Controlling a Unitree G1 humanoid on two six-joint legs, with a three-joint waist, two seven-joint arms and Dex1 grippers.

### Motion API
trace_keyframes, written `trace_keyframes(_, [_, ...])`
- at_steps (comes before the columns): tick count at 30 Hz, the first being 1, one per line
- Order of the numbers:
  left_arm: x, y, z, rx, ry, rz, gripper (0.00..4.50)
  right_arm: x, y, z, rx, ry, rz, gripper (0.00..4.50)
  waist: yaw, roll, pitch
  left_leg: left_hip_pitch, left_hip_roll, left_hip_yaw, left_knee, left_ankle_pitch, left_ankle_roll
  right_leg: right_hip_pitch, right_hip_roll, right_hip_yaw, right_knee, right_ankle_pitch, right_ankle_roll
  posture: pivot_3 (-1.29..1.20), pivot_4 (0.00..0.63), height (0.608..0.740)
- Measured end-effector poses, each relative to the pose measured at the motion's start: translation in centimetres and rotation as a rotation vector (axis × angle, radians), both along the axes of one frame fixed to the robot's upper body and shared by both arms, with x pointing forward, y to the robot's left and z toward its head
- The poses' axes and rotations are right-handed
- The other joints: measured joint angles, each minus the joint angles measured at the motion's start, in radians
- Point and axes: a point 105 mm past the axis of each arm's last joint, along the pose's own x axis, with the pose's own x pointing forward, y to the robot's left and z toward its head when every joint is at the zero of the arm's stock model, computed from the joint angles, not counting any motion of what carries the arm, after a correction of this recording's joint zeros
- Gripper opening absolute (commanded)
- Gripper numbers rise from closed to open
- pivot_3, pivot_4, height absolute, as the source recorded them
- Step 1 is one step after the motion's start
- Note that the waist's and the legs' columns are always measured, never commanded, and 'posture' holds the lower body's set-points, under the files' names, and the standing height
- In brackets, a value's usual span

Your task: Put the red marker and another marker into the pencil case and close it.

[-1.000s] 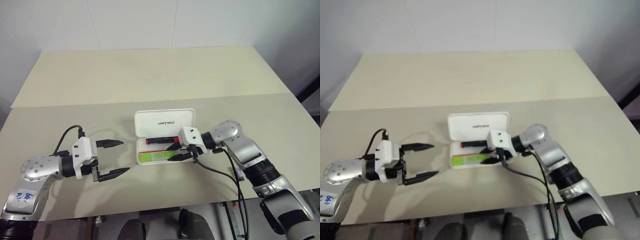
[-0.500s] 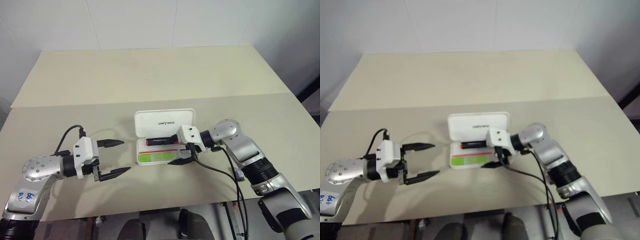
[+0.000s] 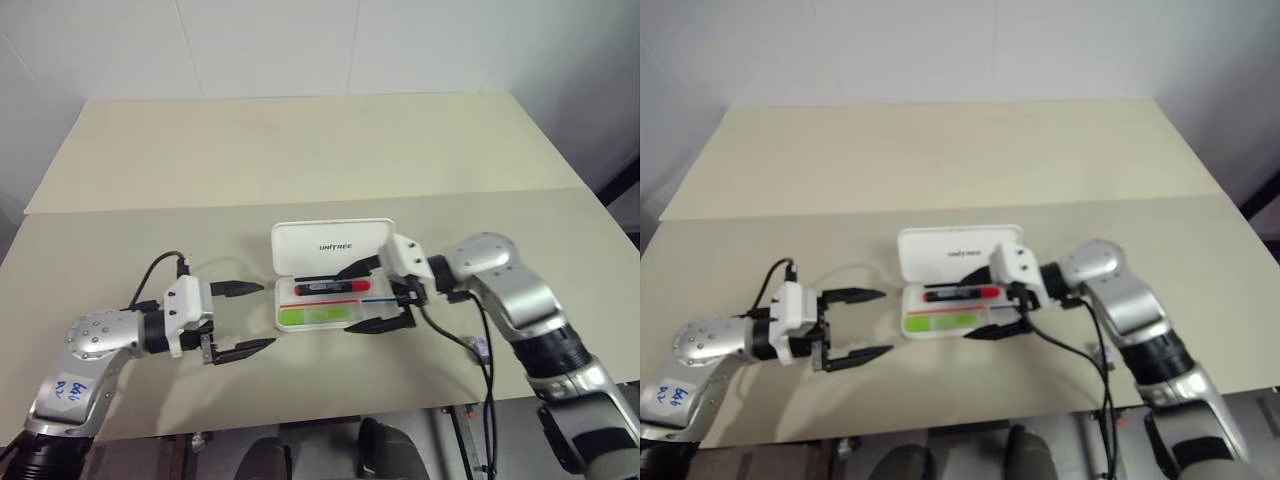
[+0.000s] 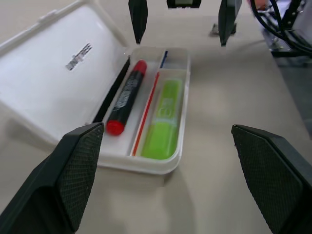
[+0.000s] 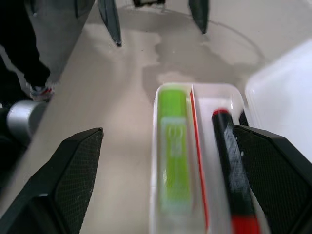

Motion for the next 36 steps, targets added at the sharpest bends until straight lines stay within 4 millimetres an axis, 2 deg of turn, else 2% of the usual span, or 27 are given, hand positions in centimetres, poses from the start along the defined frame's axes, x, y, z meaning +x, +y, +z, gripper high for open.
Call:
trace_keyframes(4, [0.0, -1.1, 0.2, -0.03, -0.011, -0.014, 4.5, -0.9, -2.0, 1.1, 0.055, 0.013, -0.111, 4.48, 0.002, 0.0, 0.0, 0.0, 0.0, 0.0, 0.0, 0.0, 0.0, 0.0, 0.0, 0.0, 0.0, 0.0, 0.0, 0.0, 0.15, 0.74])
trace_keyframes(9, [-0.6, -2.7, 0.3, -0.062, -0.008, -0.029, 4.5, -1.6, -5.5, 1.8, 0.071, 0.011, -0.333, 4.48, 0.017, -0.002, -0.001, 0.0, 0.0, 0.002, 0.001, -0.001, 0.001, 0.001, 0.0, 0.001, -0.001, 0.0, 0.0, 0.0, 0.15, 0.74])
trace_keyframes(17, [-1.2, -4.6, 0.0, -0.122, 0.022, -0.041, 4.5, -2.4, -13.6, -0.3, 0.025, 0.035, -0.831, 4.48, 0.033, -0.003, -0.002, 0.0, 0.0, 0.003, 0.001, -0.001, 0.002, 0.001, 0.0, 0.001, -0.001, 0.0, -0.001, 0.0, 0.15, 0.74])
trace_keyframes(22, [-1.4, -5.1, -0.2, -0.131, 0.043, -0.044, 4.5, -3.2, -16.0, -1.0, 0.008, 0.012, -1.01, 4.48, 0.027, -0.003, -0.002, -0.001, 0.0, 0.004, 0.001, -0.002, 0.003, 0.003, 0.0, 0.002, 0.0, 0.0, -0.001, 0.0, 0.15, 0.74])
trace_keyframes(29, [-1.8, -5.4, -0.1, -0.144, 0.06, -0.056, 4.5, -5.2, -18.2, -2.8, 0.005, 0.102, -1.194, 4.48, 0.031, -0.002, -0.003, -0.001, 0.0, 0.003, 0.001, -0.002, 0.004, 0.003, 0.0, 0.002, 0.0, 0.0, -0.001, 0.0, 0.15, 0.74])
trace_keyframes(36, [-1.8, -5.6, 0.0, -0.142, 0.064, -0.072, 4.5, -8.4, -16.5, -5.1, 0.049, 0.261, -1.301, 4.48, 0.029, -0.002, -0.003, -0.001, 0.0, 0.003, 0.001, -0.004, 0.007, 0.003, 0.0, 0.003, 0.0, 0.0, -0.002, 0.0, 0.15, 0.74])
